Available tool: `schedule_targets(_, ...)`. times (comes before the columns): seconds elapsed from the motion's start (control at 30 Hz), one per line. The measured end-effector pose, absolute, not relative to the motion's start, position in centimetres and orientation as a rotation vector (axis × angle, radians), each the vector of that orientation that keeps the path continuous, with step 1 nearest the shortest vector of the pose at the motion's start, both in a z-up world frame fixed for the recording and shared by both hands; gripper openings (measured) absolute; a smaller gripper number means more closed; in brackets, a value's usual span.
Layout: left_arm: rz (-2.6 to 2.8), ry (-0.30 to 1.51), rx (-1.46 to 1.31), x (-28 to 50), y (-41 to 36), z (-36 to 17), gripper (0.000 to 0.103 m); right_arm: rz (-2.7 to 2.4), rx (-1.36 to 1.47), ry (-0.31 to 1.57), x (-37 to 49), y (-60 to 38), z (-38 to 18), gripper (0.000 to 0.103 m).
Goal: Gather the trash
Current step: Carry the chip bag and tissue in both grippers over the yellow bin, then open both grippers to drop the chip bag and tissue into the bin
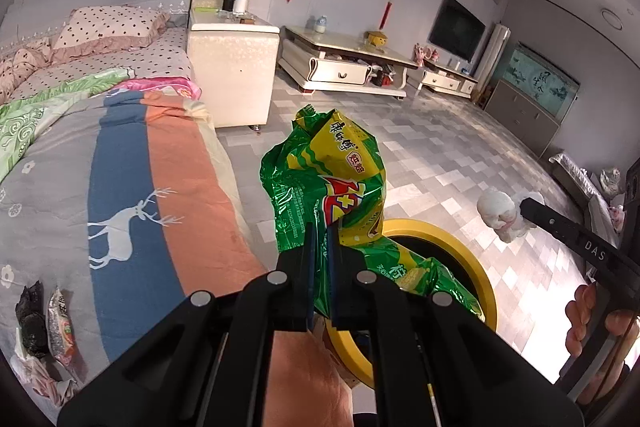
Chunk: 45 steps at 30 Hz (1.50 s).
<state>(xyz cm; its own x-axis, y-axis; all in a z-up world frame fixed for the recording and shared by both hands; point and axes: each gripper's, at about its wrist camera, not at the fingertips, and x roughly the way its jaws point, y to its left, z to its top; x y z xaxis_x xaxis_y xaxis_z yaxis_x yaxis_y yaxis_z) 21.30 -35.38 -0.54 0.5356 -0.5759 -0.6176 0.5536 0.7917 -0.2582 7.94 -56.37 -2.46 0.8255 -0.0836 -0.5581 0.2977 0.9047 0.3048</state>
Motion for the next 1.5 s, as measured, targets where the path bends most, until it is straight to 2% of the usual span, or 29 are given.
schedule_targets(0.27,-0.717,0.788,0.049,20.2,-40.8,-4.6,0.005,-0.262,0.448,0.623,8.3,-59.1,-6.2,0.006)
schedule_targets(0.67,-0.771,0.846,0.086,20.3,-43.8,-9.1,0.007,-0.301,0.494,0.652,7.5,-60.9,-9.4,0.007)
schedule_targets(0.73,-0.783,0.848,0.080,20.3,-44.0,-9.1,0.019,-0.314,0.497,0.650,7.5,-61.1,-9.4,0.008)
schedule_targets(0.77,-0.783,0.846,0.080,20.3,-44.0,-9.1,0.020,-0.313,0.499,0.650,7.5,-61.2,-9.4,0.011)
schedule_targets(0.83,-0.788,0.846,0.075,20.5,-44.0,-8.9,0.027,-0.327,0.501,0.647,7.3,-61.3,-9.5,0.015)
schedule_targets(0.87,-0.785,0.846,0.071,20.5,-43.9,-8.9,0.031,-0.333,0.499,0.645,7.2,-61.3,-9.4,0.023)
schedule_targets(0.9,-0.781,0.845,0.066,20.6,-43.8,-8.9,0.039,-0.336,0.502,0.641,7.1,-61.4,-9.4,0.034)
schedule_targets(0.93,-0.780,0.844,0.063,20.6,-43.7,-8.8,0.046,-0.334,0.506,0.640,7.1,-61.3,-9.4,0.037)
schedule_targets(1.07,-0.764,0.837,0.050,20.8,-42.6,-8.6,0.057,-0.346,0.493,0.643,7.0,-61.0,-9.3,0.040)
schedule_targets(1.13,-0.744,0.827,0.049,20.8,-41.8,-8.4,0.067,-0.347,0.492,0.641,7.0,-61.0,-9.3,0.043)
schedule_targets(1.33,-0.669,0.776,0.053,20.8,-38.3,-7.2,0.081,-0.323,0.464,0.634,7.1,-59.7,-8.5,0.052)
schedule_targets(1.5,-0.608,0.743,0.046,21.3,-34.1,-5.8,0.082,-0.256,0.420,0.623,7.9,-56.9,-6.9,0.059)
